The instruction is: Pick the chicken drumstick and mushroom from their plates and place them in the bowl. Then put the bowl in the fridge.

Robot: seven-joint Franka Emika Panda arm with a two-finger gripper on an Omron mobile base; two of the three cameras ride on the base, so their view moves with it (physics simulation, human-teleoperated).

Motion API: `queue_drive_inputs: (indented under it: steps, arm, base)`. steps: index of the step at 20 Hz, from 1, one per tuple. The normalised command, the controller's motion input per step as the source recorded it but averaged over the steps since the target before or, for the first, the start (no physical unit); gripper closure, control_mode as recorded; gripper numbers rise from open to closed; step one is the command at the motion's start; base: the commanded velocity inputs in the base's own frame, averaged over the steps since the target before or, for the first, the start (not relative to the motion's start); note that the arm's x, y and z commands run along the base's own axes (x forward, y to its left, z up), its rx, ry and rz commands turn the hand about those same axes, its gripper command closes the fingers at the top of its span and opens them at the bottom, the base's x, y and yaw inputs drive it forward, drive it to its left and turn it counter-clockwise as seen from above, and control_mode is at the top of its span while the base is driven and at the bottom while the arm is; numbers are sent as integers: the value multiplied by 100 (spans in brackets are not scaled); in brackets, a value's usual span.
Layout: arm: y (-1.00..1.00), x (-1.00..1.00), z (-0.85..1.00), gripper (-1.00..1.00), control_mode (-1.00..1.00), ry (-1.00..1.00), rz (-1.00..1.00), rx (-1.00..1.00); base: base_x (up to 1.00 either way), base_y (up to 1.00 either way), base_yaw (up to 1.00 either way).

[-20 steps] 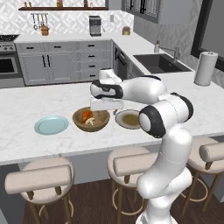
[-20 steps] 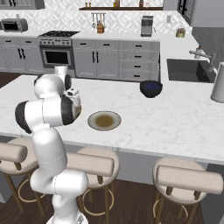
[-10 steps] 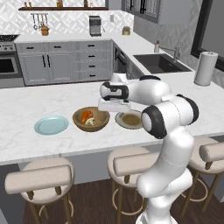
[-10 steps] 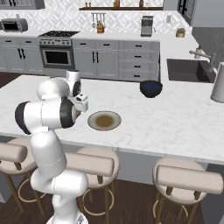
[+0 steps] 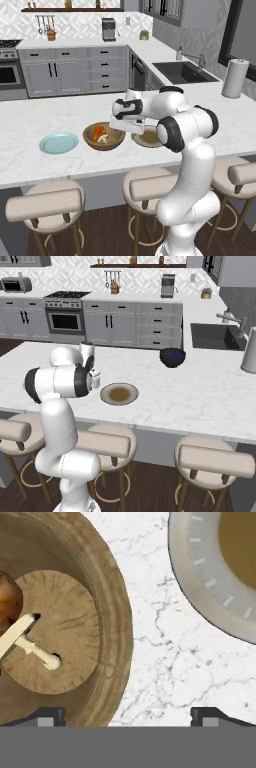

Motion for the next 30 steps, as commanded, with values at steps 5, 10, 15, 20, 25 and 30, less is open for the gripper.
queue_drive_inputs:
  steps: [5,10,15,20,25,30]
  arm:
    - [16,41,-17,-100,-100,0,0,0]
    - [4,22,-36,-100,-100,0,0,0]
    - [6,3,-33,-100,-100,0,0,0]
    - [26,0,-38,100,-100,0,0,0]
    - [6,-1,-12,100,-100,-1,-2,7]
    - [-2,-34,18,100,-100,-5,-4,19]
  base:
    - [0,0,0]
    - [0,0,0]
    - [0,0,0]
    - [0,0,0]
    - [0,0,0]
    - [0,0,0]
